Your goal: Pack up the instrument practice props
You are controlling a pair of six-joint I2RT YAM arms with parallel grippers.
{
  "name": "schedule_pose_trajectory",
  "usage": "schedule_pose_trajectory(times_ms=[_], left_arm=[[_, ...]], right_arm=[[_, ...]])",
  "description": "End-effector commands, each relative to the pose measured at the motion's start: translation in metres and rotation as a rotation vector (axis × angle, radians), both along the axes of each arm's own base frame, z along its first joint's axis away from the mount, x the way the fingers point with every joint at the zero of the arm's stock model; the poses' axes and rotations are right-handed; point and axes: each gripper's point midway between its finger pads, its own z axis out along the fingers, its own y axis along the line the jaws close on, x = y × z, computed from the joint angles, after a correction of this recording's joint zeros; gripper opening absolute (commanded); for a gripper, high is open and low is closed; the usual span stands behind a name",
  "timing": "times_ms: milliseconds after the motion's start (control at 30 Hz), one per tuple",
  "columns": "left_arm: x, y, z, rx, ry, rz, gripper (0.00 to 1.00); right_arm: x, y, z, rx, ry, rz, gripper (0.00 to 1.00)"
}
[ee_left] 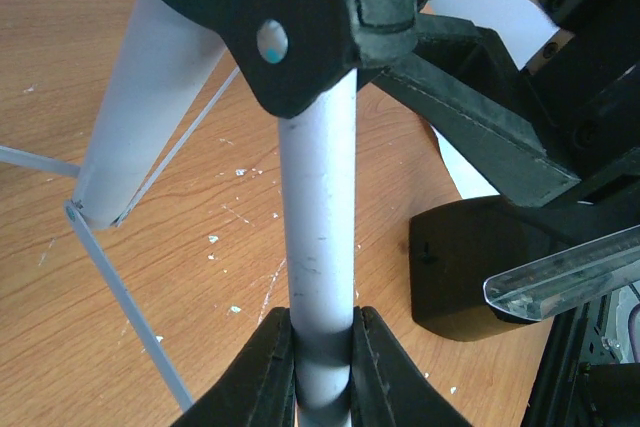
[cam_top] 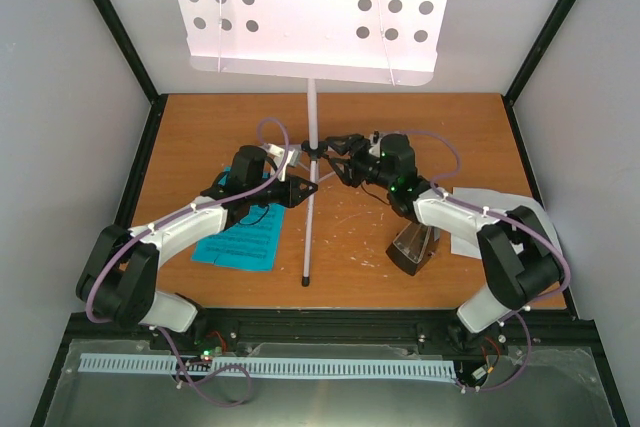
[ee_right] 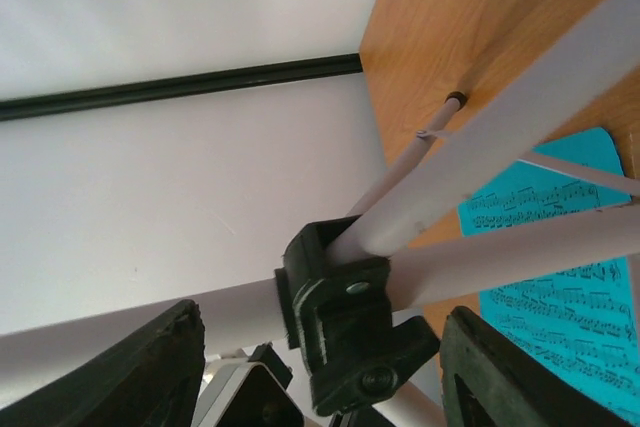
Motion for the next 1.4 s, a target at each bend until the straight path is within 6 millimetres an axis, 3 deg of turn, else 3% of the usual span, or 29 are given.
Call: schedule_pose_trajectory(times_ms=[0,167,400,533,633,700,767,867,1000,1167,1367], left_arm=[[0.005,-0.012,0.029,-0.061,-0.078,-0.042,0.00],[0.006,-0.014,0.030,-0.058,-0.080,-0.050,0.00],[0.006,-0.013,0.030,-0.053,-0.081,-0.050,0.00],[0.006,-0.013,0.030,-0.054,-0.083,-0.050,0.00],[0.006,-0.013,0.030,-0.051,-0.083,-0.050,0.00],[0.006,-0.013,0.031,-0.051,-0.084,-0.049,0.00],[0.006,-0.013,0.030,-0.050,-0.083,-0.048,0.00],[0.006,-0.012,0.032,-0.051,-0.087,-0.045,0.00],[0.006,-0.012,0.032,-0.048,-0.089,-0.044,0.00],[0.007,-0.011,0.031,-0.036,-0.072,-0.035,0.00],[0.002,-0.008,0.036,-0.040,-0.085,-0.036,0.00]], right_arm=[[0.003,0.009,0.001,0.036,0.016,-0.003,0.60],[0.002,0.015,-0.003,0.040,0.019,0.020,0.44],[0.001,0.014,-0.007,0.034,0.024,0.015,0.12],[-0.002,0.012,-0.012,0.035,0.037,0.007,0.12],[-0.003,0.011,-0.012,0.043,0.037,0.004,0.23],[-0.003,0.011,-0.012,0.046,0.031,0.006,0.26],[-0.003,0.012,-0.009,0.046,0.013,0.013,0.21],[-0.004,0.017,-0.002,0.035,-0.049,0.053,0.04],[-0.010,0.019,-0.004,-0.026,-0.150,0.078,0.03],[-0.021,0.024,-0.013,-0.312,-0.464,0.179,0.03],[-0.039,0.014,-0.024,-0.693,-0.856,0.302,0.03]])
